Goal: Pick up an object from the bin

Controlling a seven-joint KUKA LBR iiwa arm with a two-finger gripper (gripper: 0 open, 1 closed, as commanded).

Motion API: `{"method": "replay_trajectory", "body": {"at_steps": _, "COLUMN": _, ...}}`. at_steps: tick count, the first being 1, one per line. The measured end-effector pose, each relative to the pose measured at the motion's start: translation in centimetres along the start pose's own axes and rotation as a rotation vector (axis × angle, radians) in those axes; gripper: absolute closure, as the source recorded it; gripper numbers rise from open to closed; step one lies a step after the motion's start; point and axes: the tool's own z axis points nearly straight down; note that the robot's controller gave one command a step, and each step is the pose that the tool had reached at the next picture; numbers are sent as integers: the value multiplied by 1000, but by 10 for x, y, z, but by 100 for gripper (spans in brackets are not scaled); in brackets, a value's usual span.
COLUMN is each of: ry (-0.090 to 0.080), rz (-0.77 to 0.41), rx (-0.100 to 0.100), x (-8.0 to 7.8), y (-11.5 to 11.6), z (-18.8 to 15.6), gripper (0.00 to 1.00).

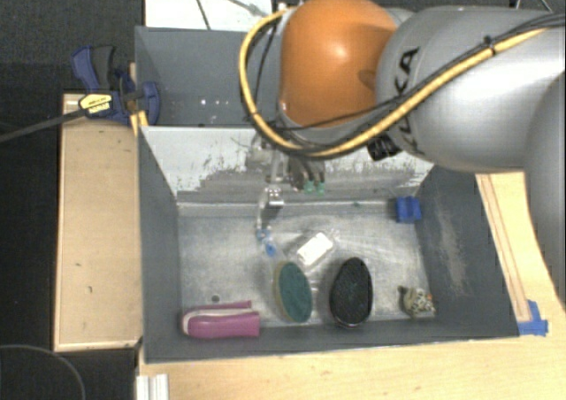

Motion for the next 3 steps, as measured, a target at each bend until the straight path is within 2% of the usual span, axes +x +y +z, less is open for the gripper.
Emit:
{"method": "replay_trajectory", "body": {"at_steps": 1, "ry": -5, "rz": -62, "rx": -1, "x": 14, "y": -17, "z": 172, "gripper": 0}}
{"method": "replay_trajectory", "body": {"at_steps": 2, "ry": 4, "rz": 72, "rx": 2, "x": 51, "y": 5, "z": 153, "gripper": 0}}
{"method": "replay_trajectory", "body": {"at_steps": 3, "ry": 4, "rz": 160, "rx": 3, "x": 77, "y": -39, "z": 140, "gripper": 0}}
